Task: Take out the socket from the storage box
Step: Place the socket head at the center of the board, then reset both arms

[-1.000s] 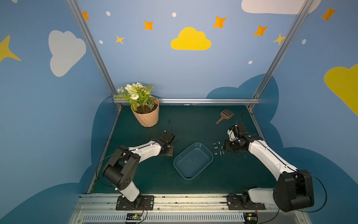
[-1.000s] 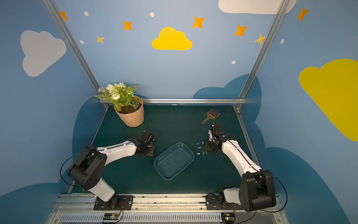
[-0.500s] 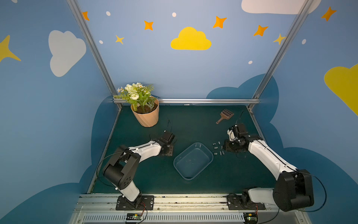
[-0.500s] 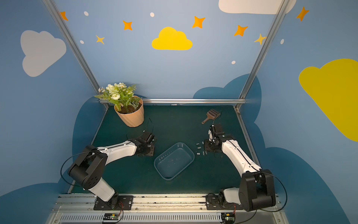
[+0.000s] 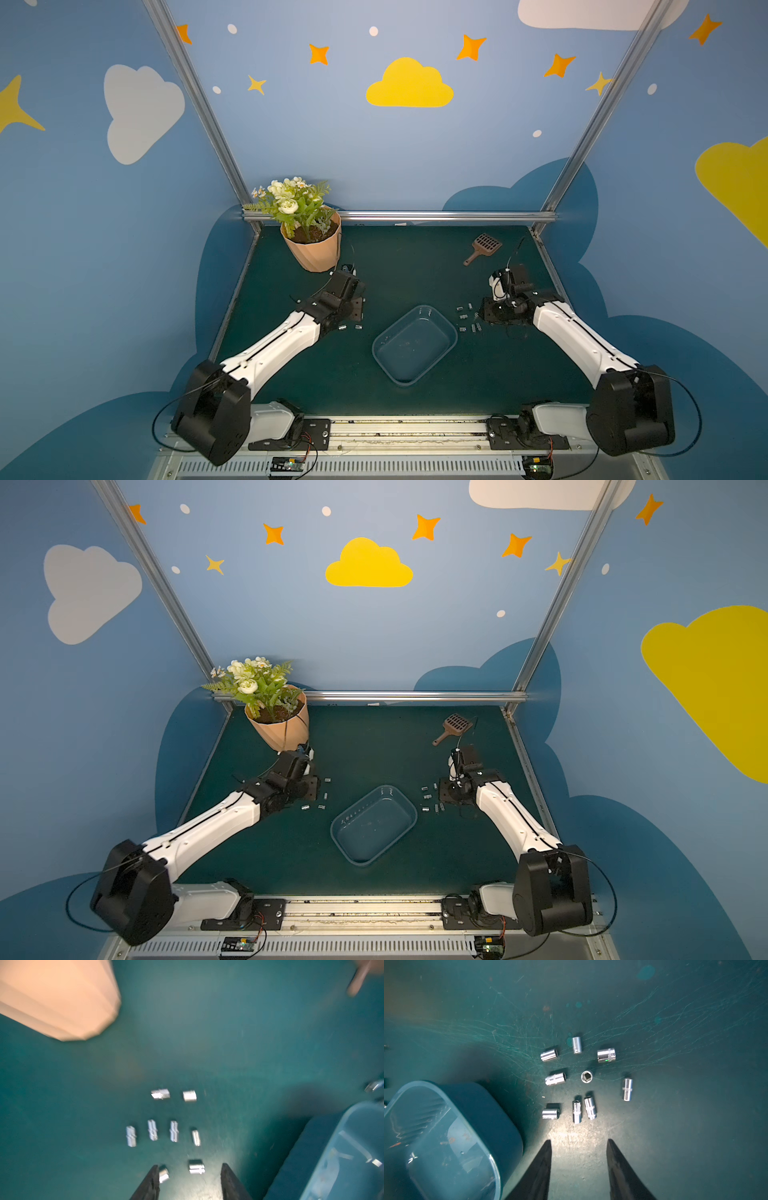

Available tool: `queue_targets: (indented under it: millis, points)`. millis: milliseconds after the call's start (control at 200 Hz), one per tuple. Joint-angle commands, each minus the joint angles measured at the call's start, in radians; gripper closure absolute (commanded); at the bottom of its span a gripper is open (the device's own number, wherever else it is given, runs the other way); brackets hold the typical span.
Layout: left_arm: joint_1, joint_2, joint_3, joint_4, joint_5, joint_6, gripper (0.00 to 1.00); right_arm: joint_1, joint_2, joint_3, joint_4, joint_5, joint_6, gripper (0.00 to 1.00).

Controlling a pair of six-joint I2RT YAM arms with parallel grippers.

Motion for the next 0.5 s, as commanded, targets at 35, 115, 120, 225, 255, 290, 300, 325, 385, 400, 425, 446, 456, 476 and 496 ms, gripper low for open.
queue_targets:
  millis: [35, 115, 120, 225, 255, 290, 300, 325, 385, 400, 425, 446, 456, 476, 496]
  points:
    - [0.117, -0.089, -0.093, 0.132, -0.154, 0.111, 0.39, -0.014, -0.005, -0.017, 0.116, 0.078, -0.017, 0.56]
    - [0.191, -0.115, -0.192, 0.323, -0.202, 0.178, 0.29, -0.017, -0.006, -0.037, 0.193, 0.151, -0.042, 0.55]
    - [0.196, -0.114, -0.2, 0.34, -0.202, 0.181, 0.29, -0.017, -0.008, -0.04, 0.2, 0.153, -0.044, 0.54]
    - [0.302, -0.1, -0.32, 0.572, -0.232, 0.162, 0.17, -0.023, -0.075, -0.143, 0.371, 0.243, -0.052, 0.53]
    - [0.336, -0.087, -0.342, 0.606, -0.235, 0.135, 0.15, -0.026, -0.105, -0.189, 0.447, 0.258, -0.057, 0.52]
    - [0.371, -0.071, -0.367, 0.65, -0.234, 0.11, 0.1, -0.031, -0.14, -0.255, 0.54, 0.275, -0.061, 0.51]
    - [0.381, -0.065, -0.374, 0.666, -0.233, 0.103, 0.08, -0.032, -0.148, -0.273, 0.569, 0.281, -0.062, 0.5]
    - [0.4, -0.053, -0.392, 0.706, -0.229, 0.096, 0.0, -0.034, -0.167, -0.318, 0.648, 0.299, -0.07, 0.49]
    - [0.427, -0.002, -0.44, 0.828, -0.237, 0.105, 0.0, -0.044, -0.199, -0.419, 0.856, 0.34, -0.12, 0.41]
    - [0.431, 0.012, -0.45, 0.855, -0.242, 0.108, 0.0, -0.045, -0.205, -0.435, 0.877, 0.348, -0.133, 0.27]
    - [0.436, 0.033, -0.465, 0.898, -0.239, 0.114, 0.0, -0.051, -0.211, -0.461, 0.935, 0.365, -0.153, 0.03]
    - [0.443, 0.053, -0.476, 0.935, -0.232, 0.119, 0.0, -0.053, -0.211, -0.481, 0.983, 0.379, -0.171, 0.01]
    - [0.446, 0.065, -0.484, 0.955, -0.229, 0.121, 0.0, -0.055, -0.209, -0.491, 1.005, 0.381, -0.182, 0.01]
    - [0.452, 0.085, -0.494, 1.009, -0.223, 0.128, 0.0, -0.063, -0.204, -0.508, 1.046, 0.383, -0.203, 0.01]
    - [0.457, 0.1, -0.496, 1.042, -0.219, 0.133, 0.0, -0.067, -0.195, -0.527, 1.088, 0.385, -0.227, 0.01]
